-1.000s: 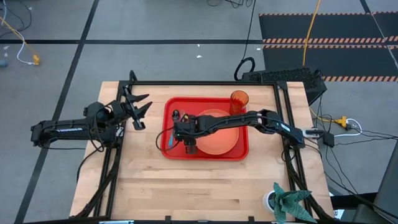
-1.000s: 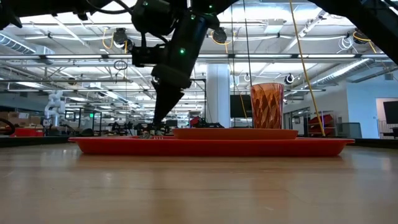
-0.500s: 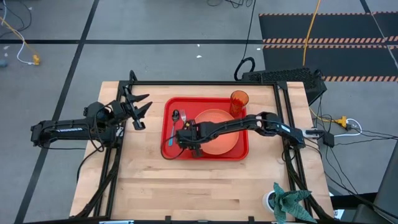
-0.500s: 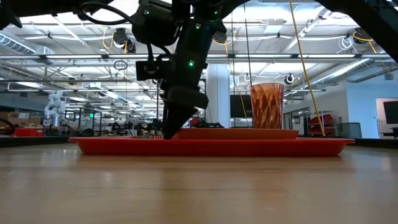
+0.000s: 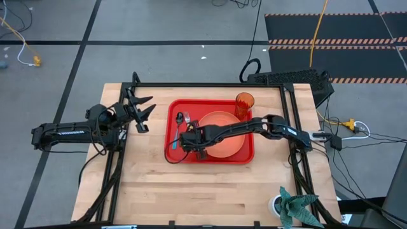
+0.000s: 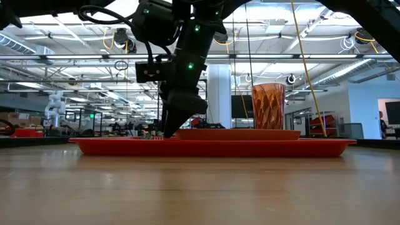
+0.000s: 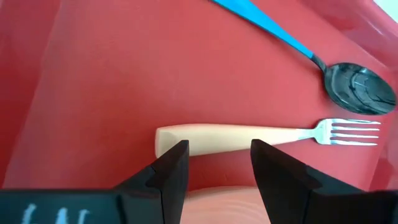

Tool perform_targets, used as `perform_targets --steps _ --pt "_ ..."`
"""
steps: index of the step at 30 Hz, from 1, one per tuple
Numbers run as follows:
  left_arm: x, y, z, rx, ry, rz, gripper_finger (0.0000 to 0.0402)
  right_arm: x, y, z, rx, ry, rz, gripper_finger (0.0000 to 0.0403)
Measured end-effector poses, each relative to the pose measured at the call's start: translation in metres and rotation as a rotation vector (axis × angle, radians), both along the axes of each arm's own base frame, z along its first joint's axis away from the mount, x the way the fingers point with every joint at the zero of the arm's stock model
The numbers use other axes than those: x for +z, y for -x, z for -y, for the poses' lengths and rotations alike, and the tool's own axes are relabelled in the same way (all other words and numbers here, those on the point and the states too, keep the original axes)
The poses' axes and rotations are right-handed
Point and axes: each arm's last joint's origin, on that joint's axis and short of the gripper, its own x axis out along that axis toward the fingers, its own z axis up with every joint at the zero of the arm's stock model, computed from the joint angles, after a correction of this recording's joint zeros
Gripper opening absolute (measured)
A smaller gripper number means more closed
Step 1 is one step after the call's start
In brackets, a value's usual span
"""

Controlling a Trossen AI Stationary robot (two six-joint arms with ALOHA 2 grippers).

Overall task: Pick and place plate/cup/fork/spoon on tray
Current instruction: Put the orange fork on the red tray to the right of the blue spoon

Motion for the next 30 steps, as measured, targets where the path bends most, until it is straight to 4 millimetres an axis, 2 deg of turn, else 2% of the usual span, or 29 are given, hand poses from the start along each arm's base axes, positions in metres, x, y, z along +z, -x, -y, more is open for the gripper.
perform_targets --steps 8,15,30 --pt "0.0000 0.0000 0.0000 0.000 0.000 0.000 0.0152 0.0009 -0.0014 0.0011 -0.017 0.027 0.019 0.0164" --pt "0.0000 0.0000 0.0000 0.000 -0.001 0.000 0.0152 0.0003 -0.0016 -0.0038 -0.032 -0.069 0.032 0.0164" --pt "0.0000 0.0000 0.0000 0.000 -0.001 0.000 0.0152 0.0001 -0.0010 -0.0067 -0.022 -0.065 0.025 0.0164"
